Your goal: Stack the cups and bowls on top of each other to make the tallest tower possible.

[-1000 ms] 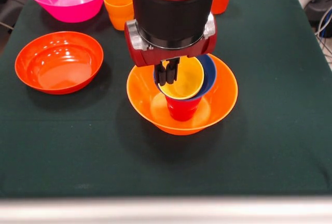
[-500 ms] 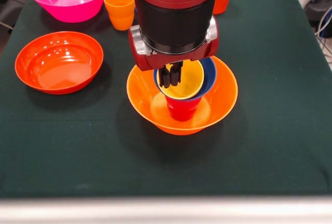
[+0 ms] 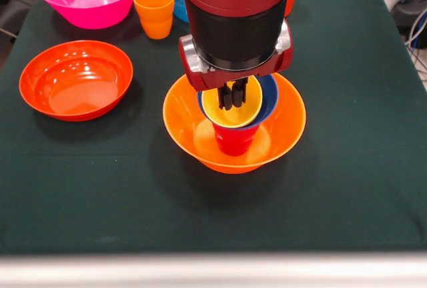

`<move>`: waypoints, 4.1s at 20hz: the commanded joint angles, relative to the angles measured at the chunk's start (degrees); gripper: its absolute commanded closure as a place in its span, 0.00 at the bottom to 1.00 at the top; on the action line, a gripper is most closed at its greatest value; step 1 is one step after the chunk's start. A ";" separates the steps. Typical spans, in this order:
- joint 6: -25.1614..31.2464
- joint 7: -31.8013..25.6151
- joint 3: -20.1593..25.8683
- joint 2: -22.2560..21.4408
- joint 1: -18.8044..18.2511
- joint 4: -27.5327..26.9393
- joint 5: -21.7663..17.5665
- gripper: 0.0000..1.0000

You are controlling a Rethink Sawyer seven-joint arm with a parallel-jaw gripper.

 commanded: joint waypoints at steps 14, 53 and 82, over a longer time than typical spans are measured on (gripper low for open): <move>3.66 -5.42 -2.05 -1.11 0.54 9.76 -1.61 1.00; 11.99 -3.83 -1.85 0.79 0.93 8.28 0.06 1.00; 14.51 -2.30 -2.26 1.25 1.21 8.34 1.83 1.00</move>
